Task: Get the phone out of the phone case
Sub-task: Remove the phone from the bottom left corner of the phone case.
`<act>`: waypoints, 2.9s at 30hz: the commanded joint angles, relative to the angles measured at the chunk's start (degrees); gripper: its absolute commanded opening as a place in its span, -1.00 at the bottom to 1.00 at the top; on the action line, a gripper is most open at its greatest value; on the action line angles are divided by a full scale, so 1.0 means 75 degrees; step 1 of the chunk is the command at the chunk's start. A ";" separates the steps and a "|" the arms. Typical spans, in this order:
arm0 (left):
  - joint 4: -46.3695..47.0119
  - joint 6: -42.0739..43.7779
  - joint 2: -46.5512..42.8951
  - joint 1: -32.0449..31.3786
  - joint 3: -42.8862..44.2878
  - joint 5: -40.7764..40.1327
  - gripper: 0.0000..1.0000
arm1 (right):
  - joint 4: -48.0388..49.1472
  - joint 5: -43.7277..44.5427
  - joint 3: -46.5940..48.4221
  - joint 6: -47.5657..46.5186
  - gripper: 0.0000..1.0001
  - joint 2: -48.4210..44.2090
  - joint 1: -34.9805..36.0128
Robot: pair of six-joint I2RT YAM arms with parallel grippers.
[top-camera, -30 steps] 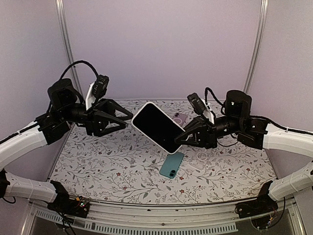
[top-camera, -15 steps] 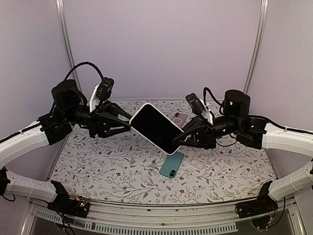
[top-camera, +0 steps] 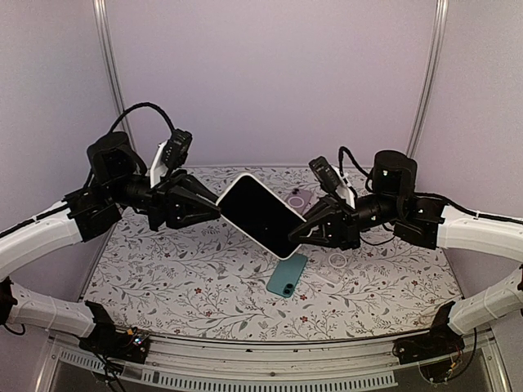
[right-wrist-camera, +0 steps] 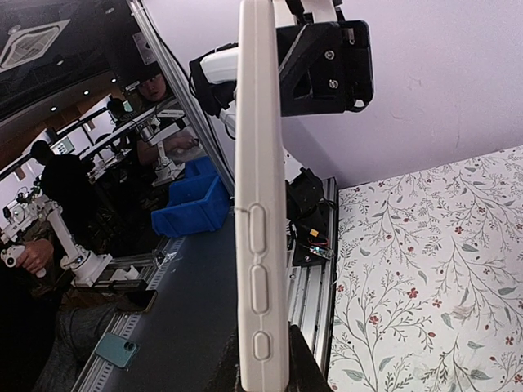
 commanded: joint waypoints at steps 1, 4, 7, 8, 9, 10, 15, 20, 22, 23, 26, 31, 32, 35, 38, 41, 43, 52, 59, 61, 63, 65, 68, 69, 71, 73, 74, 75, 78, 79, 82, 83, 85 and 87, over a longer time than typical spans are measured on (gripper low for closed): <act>0.0020 -0.0024 0.0090 -0.0150 0.0227 0.0134 -0.72 | 0.0565 -0.0120 0.0393 -0.0122 -1.00 -0.0021 0.0108; 0.0125 -0.0110 0.0118 -0.0257 0.0284 0.0299 -0.77 | 0.0573 -0.0179 0.0454 -0.0095 -1.00 -0.0009 0.0113; 0.0300 -0.0209 0.0139 -0.0400 0.0352 0.0475 -0.80 | 0.0627 -0.0275 0.0538 -0.0026 -1.00 -0.0009 0.0113; 0.0317 -0.0225 0.0142 -0.0447 0.0380 0.0497 -0.80 | 0.0668 -0.0318 0.0552 -0.0009 -1.00 -0.0009 0.0112; 0.0330 -0.0227 0.0153 -0.0491 0.0404 0.0498 -0.80 | 0.0701 -0.0356 0.0570 0.0020 -1.00 -0.0003 0.0111; 0.0326 -0.0224 0.0164 -0.0523 0.0428 0.0526 -0.81 | 0.0740 -0.0381 0.0577 0.0061 -1.00 0.0002 0.0110; 0.0418 -0.0299 0.0201 -0.0685 0.0469 0.0678 -0.85 | 0.0927 -0.0530 0.0634 0.0223 -1.00 0.0054 0.0115; 0.0407 -0.0270 0.0213 -0.0798 0.0394 0.0623 -0.89 | 0.0980 -0.0657 0.0683 0.0315 -1.00 0.0130 0.0109; 0.0395 -0.0249 0.0216 -0.0824 0.0348 0.0594 -0.91 | 0.0994 -0.0686 0.0689 0.0334 -1.00 0.0148 0.0120; 0.0395 -0.0233 0.0202 -0.0841 0.0330 0.0579 -0.92 | 0.0999 -0.0708 0.0703 0.0343 -1.00 0.0153 0.0131; 0.0369 -0.0182 0.0189 -0.0895 0.0306 0.0522 -0.93 | 0.1042 -0.0782 0.0724 0.0398 -1.00 0.0183 0.0151; 0.0232 -0.0060 0.0178 -0.0925 0.0292 0.0419 -1.00 | 0.1084 -0.0859 0.0741 0.0444 -1.00 0.0268 0.0249; 0.0221 -0.0042 0.0178 -0.0930 0.0286 0.0417 -1.00 | 0.1120 -0.0924 0.0742 0.0460 -1.00 0.0283 0.0261; 0.0167 0.0111 0.0136 -0.0973 0.0224 0.0279 -1.00 | 0.1279 -0.1145 0.0765 0.0582 -1.00 0.0318 0.0315; 0.0150 0.0252 0.0074 -0.1023 0.0134 0.0165 -1.00 | 0.1323 -0.1324 0.0840 0.0650 -1.00 0.0351 0.0376; 0.0137 0.0299 0.0061 -0.1036 0.0077 0.0147 -1.00 | 0.1325 -0.1432 0.0912 0.0662 -1.00 0.0354 0.0438; 0.0115 0.0317 0.0043 -0.1047 0.0042 0.0084 -1.00 | 0.1324 -0.1477 0.0956 0.0656 -1.00 0.0355 0.0468; -0.0071 0.0443 -0.0139 -0.1039 -0.0243 -0.1001 -1.00 | 0.1294 -0.1655 0.1053 0.0641 -1.00 0.0242 0.0590; 0.0096 0.0281 -0.0408 -0.1037 -0.0680 -0.1936 -1.00 | 0.1152 -0.1561 0.1023 0.0524 -1.00 0.0144 0.0601; 0.0091 0.0229 -0.0457 -0.1037 -0.0723 -0.2022 -1.00 | 0.1128 -0.1528 0.1017 0.0471 -1.00 0.0143 0.0598; 0.0043 0.0210 -0.0499 -0.1038 -0.0727 -0.2111 -1.00 | 0.1126 -0.1500 0.1032 0.0453 -1.00 0.0155 0.0601; 0.0009 0.0200 -0.0542 -0.1040 -0.0738 -0.2182 -1.00 | 0.1121 -0.1504 0.1036 0.0429 -1.00 0.0155 0.0597; -0.0085 0.0186 -0.0582 -0.1037 -0.0739 -0.2345 -1.00 | 0.1114 -0.1486 0.1055 0.0411 -1.00 0.0173 0.0593; -0.0121 0.0192 -0.0590 -0.1042 -0.0739 -0.2375 -1.00 | 0.1104 -0.1449 0.1055 0.0401 -1.00 0.0160 0.0594; -0.0169 0.0167 -0.0606 -0.1044 -0.0751 -0.2471 -1.00 | 0.1100 -0.1437 0.1044 0.0374 -1.00 0.0149 0.0600; -0.0287 0.0165 -0.0580 -0.1040 -0.0740 -0.2562 -1.00 | 0.1100 -0.1472 0.1060 0.0370 -1.00 0.0141 0.0600; -0.0345 0.0181 -0.0564 -0.1040 -0.0739 -0.2609 -1.00 | 0.1105 -0.1503 0.1070 0.0370 -1.00 0.0133 0.0602; -0.0433 0.0181 -0.0539 -0.1037 -0.0739 -0.2683 -1.00 | 0.1113 -0.1547 0.1098 0.0384 -1.00 0.0132 0.0602; -0.0529 0.0132 -0.0463 -0.1038 -0.0798 -0.2899 -1.00 | 0.1104 -0.1639 0.1162 0.0365 -1.00 0.0084 0.0632; -0.0531 0.0098 -0.0440 -0.1043 -0.0833 -0.3015 -1.00 | 0.1105 -0.1637 0.1172 0.0348 -1.00 0.0057 0.0627; -0.0511 -0.0038 -0.0420 -0.1042 -0.0960 -0.3259 -1.00 | 0.1102 -0.1654 0.1192 0.0275 -1.00 -0.0039 0.0627; -0.0470 -0.0081 -0.0420 -0.1040 -0.1037 -0.3341 -1.00 | 0.1098 -0.1671 0.1188 0.0255 -1.00 -0.0069 0.0626; -0.0347 -0.0209 -0.0447 -0.1037 -0.1183 -0.3447 -1.00 | 0.1065 -0.1696 0.1187 0.0222 -1.00 -0.0106 0.0628; -0.0243 -0.0291 -0.0483 -0.1045 -0.1287 -0.3527 -1.00 | 0.1058 -0.1732 0.1181 0.0196 -1.00 -0.0132 0.0632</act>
